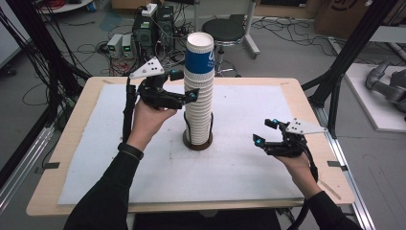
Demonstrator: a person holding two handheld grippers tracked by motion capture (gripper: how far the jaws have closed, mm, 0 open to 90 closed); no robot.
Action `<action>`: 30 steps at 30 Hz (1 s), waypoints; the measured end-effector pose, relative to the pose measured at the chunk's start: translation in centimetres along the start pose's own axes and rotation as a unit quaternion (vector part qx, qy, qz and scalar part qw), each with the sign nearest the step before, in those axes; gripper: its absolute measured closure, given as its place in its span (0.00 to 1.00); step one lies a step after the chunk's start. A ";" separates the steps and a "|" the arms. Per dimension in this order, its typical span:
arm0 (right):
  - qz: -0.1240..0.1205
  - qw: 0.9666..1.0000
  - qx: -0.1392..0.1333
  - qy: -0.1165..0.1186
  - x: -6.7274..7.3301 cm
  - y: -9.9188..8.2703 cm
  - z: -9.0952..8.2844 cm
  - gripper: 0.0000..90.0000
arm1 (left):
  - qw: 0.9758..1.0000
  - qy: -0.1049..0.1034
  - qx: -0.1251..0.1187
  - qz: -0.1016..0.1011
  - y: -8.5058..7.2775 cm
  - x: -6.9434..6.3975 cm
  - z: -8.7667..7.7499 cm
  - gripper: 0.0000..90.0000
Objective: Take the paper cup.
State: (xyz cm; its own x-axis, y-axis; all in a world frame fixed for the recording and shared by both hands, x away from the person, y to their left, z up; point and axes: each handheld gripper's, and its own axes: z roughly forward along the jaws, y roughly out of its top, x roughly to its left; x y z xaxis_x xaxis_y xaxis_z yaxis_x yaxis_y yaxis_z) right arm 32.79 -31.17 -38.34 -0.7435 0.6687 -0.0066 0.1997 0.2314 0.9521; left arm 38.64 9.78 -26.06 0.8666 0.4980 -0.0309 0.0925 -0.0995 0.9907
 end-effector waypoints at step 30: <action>-0.017 0.998 -0.017 0.054 0.3 5.2 0.6 0.24 | 1.000 -0.019 0.008 0.002 0.3 1.1 1.4 0.14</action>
State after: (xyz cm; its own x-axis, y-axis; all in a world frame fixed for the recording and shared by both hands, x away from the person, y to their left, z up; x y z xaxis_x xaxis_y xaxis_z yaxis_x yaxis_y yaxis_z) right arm 34.03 -29.35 -33.54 -0.8141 0.5806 -0.0081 0.1531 0.2282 0.9615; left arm 40.31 9.13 -25.93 0.8855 0.4636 -0.0320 0.0965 -0.1160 0.9886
